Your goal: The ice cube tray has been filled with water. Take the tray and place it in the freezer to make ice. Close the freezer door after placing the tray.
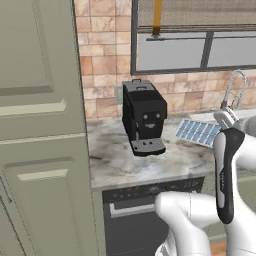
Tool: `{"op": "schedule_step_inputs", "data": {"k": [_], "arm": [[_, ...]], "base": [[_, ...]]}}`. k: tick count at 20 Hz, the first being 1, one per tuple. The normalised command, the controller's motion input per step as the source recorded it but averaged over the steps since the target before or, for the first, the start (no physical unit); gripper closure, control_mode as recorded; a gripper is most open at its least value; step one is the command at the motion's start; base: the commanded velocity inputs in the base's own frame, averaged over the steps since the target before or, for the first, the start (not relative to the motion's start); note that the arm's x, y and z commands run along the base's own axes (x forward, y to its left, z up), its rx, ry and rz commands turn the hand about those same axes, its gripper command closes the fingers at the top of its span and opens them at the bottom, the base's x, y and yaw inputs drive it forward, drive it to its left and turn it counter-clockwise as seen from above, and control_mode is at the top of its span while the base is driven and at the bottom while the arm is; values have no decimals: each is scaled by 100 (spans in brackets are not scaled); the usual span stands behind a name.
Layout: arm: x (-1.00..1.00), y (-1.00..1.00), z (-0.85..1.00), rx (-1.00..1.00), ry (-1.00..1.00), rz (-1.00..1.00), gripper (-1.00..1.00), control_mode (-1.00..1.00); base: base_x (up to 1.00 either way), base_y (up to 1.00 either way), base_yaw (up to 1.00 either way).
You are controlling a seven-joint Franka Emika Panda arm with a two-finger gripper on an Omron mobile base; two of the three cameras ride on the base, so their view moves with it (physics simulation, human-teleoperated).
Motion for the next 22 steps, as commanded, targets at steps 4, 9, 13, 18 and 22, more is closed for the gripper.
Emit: {"op": "schedule_step_inputs", "data": {"k": [4, 9, 13, 18, 22], "arm": [[0, 0, 0, 0, 0, 0, 100, 100], [0, 0, 0, 0, 0, 0, 100, 100], [0, 0, 0, 0, 0, 0, 100, 100], [0, 0, 0, 0, 0, 0, 100, 100], [0, 0, 0, 0, 0, 0, 100, 100]], "base": [[-100, -15, 0], [-81, -35, 0], [-51, -73, 0], [-21, -90, 1], [-9, -88, 5]]}}
